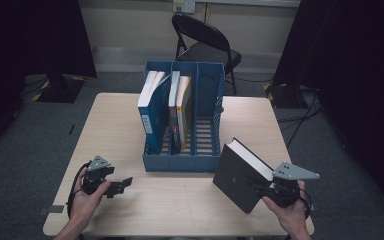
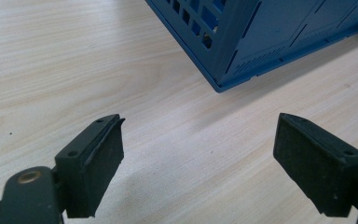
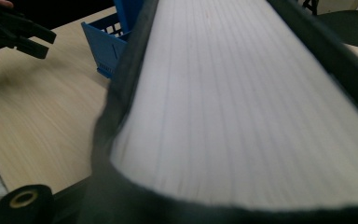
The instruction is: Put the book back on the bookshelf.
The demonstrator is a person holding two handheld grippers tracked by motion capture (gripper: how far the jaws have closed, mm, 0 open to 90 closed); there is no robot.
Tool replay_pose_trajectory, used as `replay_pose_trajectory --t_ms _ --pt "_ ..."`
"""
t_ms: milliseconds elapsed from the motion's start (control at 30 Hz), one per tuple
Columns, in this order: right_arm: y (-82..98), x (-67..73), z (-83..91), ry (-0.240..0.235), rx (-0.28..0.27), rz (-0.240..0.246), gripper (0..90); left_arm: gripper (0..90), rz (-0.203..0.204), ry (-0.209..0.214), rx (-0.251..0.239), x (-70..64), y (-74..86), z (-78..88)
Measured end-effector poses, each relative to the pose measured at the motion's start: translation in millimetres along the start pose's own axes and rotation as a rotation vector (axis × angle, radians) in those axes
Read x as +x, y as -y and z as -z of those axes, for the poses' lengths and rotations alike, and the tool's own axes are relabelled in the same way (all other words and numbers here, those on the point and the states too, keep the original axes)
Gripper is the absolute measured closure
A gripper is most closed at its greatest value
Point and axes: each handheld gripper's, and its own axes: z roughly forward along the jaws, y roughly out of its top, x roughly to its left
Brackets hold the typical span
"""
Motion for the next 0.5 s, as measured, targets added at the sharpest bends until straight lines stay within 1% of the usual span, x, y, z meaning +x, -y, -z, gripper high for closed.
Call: replay_pose_trajectory --t_ms 100,233,333,500 --pt "-0.4 -4.0 0.6 0.010 0.002 -0.001 53.0 15.7 -0.002 -0.003 0.000 -0.3 0.0 -0.4" --pt "-2.1 -7.0 2.3 0.026 0.007 0.022 53.0 15.7 -0.005 -0.002 0.003 -0.8 0.1 -1.6" --pt "-1.9 -10.2 2.4 0.031 0.003 0.016 53.0 15.7 -0.008 -0.001 0.010 -0.2 0.0 -2.5" --pt "-3.2 -14.9 0.4 0.044 -0.001 0.009 53.0 15.7 -0.007 -0.003 0.007 -0.9 0.1 -2.8"
